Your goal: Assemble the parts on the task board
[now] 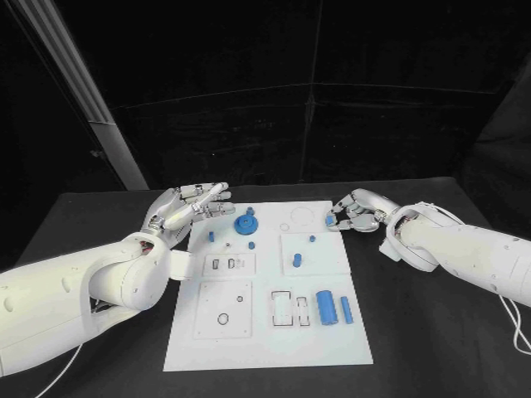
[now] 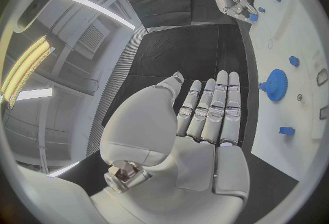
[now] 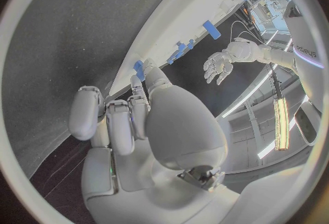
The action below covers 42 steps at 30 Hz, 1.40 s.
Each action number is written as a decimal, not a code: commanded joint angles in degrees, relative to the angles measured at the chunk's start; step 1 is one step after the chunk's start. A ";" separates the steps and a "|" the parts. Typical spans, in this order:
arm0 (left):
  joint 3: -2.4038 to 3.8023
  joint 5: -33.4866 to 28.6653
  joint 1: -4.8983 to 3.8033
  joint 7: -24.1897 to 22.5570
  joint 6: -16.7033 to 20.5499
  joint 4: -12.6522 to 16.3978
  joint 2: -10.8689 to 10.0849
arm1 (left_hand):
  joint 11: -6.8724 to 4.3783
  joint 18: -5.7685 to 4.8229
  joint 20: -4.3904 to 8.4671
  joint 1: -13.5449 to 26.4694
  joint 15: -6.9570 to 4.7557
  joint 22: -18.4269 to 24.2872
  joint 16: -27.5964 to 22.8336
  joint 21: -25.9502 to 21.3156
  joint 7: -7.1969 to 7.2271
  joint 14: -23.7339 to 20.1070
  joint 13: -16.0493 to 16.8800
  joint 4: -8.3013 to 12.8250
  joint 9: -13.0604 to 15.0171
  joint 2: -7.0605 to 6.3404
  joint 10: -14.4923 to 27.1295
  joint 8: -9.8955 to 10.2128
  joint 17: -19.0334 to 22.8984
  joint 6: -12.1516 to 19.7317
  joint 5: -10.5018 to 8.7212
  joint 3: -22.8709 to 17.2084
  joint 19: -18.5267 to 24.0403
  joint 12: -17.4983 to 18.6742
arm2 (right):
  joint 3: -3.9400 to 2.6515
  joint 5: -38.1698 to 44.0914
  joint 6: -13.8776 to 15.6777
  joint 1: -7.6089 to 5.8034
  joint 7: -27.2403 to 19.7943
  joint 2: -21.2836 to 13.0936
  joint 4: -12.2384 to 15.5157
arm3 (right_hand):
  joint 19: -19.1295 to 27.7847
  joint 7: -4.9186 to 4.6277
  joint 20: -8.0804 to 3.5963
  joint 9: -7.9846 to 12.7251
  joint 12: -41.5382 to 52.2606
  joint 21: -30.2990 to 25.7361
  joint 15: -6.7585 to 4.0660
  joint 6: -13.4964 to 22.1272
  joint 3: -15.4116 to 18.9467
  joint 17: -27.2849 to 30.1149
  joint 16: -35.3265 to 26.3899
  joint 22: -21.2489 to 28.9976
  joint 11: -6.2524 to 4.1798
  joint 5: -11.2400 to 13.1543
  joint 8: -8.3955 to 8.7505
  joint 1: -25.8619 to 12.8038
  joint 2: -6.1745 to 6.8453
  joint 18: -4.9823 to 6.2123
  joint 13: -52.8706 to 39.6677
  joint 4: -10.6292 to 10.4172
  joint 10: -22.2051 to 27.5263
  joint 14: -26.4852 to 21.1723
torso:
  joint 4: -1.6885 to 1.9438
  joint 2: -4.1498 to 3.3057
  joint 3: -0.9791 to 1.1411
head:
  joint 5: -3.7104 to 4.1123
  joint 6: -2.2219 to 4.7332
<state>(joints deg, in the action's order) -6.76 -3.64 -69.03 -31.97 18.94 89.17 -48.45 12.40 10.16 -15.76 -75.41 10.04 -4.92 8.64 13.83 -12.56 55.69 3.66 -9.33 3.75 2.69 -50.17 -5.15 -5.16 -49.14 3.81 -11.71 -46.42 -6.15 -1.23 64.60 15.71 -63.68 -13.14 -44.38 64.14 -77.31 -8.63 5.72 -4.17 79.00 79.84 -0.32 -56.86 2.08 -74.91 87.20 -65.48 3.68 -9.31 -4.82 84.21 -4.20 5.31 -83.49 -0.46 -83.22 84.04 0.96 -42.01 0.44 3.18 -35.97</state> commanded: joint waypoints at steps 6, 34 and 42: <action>0.03 0.15 -0.07 -0.24 -0.82 0.19 -0.02 | 0.10 0.25 -0.27 0.26 -0.15 0.11 -0.20 -0.17 -2.68 -0.20 -0.06 -0.08 -0.06 -0.16 0.34 0.42 0.07 0.26 -0.02 -0.31 0.02 0.24 | -0.03 1.05 -1.11 -0.09 -0.14 0.21 -0.10 | -0.41 -0.14 -0.11 0.12 0.23 0.30 -0.26 -0.37 -0.37 -9.18 0.20 -0.04 -0.03 0.20 0.01 -0.24 0.59 -0.51 2.62 0.29 -0.15 4.66 | 0.06 0.00 0.03 | 0.13 -0.14; 0.03 0.15 -0.07 0.23 -1.24 0.33 -0.03 | 0.17 0.23 -0.29 0.30 -0.10 0.20 -0.33 -0.25 -2.76 -0.24 -0.09 0.08 -0.12 -0.26 0.59 0.65 0.10 1.02 -0.01 -0.52 0.02 0.40 | -0.03 1.12 0.27 -0.09 0.30 1.31 -0.71 | -0.10 -1.00 0.41 0.39 -0.89 0.09 0.38 3.54 -1.01 -9.03 0.08 0.40 0.77 0.59 1.05 -2.13 1.85 -0.44 3.53 1.57 0.69 4.61 | 0.00 0.02 0.05 | 0.19 -0.17; 0.03 0.16 -0.07 0.30 -1.25 0.48 -0.03 | 0.17 0.23 -0.29 0.30 -0.10 0.20 -0.33 -0.25 -2.76 -0.24 -0.09 0.08 -0.12 -0.26 0.59 0.65 0.10 1.02 -0.01 -0.52 0.02 0.40 | -0.03 1.12 -0.33 -0.09 -0.01 1.48 -0.63 | -0.27 -0.64 0.35 0.00 -0.21 0.24 0.19 1.29 -2.07 -9.28 0.18 0.08 0.46 0.55 0.00 -2.36 1.08 -0.48 3.01 2.08 0.23 4.67 | -0.03 0.02 0.07 | 0.24 0.01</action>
<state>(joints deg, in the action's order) -6.76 -3.64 -69.03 -31.54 18.57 89.48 -48.49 12.61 10.16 -15.76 -75.41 10.04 -4.78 8.64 13.83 -12.57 55.70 3.66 -9.16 3.70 2.69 -49.97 -4.69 -5.12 -48.51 3.81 -11.88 -46.42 -5.92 -1.24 65.59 15.57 -63.68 -12.70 -42.95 63.44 -77.53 -9.19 5.95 -4.13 78.56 79.84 -0.31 -55.24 0.34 -74.91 87.20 -65.36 4.21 -9.01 -4.49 82.06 -2.95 5.32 -80.85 1.62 -82.69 84.03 0.95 -42.00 0.51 3.40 -36.02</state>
